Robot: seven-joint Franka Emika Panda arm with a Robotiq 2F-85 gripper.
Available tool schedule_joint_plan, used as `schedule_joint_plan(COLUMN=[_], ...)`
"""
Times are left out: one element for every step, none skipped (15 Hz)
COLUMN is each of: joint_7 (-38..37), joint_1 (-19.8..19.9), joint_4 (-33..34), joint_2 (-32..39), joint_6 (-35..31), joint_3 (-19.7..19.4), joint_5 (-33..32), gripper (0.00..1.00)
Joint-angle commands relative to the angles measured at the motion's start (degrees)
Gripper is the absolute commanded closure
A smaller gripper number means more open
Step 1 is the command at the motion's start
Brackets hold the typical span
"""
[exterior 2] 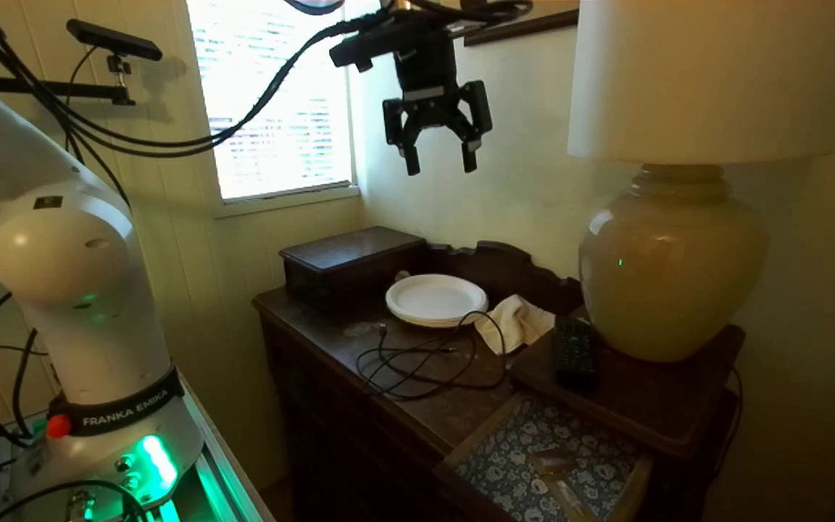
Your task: Pick up the remote and put it in the open drawer
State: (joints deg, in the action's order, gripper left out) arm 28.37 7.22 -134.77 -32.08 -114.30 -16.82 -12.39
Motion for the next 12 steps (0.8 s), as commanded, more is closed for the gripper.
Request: schedule_joint_plan(joint_7=[11.95,14.60,16.63,19.18,21.75,23.56,24.86,26.55,28.63,29.73,26.67,27.84], joint_1=[-0.13,0.42,0.99,1.13,1.28,1.74,2.15,2.46,2.64,2.95,4.56,4.94], joint_4=[-1.94,-2.50,-3.20,-3.41,-3.69,-3.44,-3.20,-2.88,-2.58,-2.07,-3.79,-3.65], joint_2=[4.14,5.66,7.27,9.19,11.01,13.24,15.40,17.48,19.36,21.27,17.50,19.15], joint_6=[-8.07,-11.29,-14.93,-17.73,-20.70,-22.96,-25.06,-26.82,-28.27,-28.77,-27.01,-27.96], joint_3=[-5.16,-6.38,-7.32,-8.56,-9.70,-10.66,-11.33,-12.13,-12.86,-13.26,-10.42,-10.73], joint_5=[-2.33,-2.29,-2.24,-1.26,-0.49,0.18,0.92,1.79,2.97,4.81,2.54,3.54], gripper=[0.00,0.00,0.00,0.00,0.00,0.00,0.00,0.00,0.00,0.00,0.00,0.00])
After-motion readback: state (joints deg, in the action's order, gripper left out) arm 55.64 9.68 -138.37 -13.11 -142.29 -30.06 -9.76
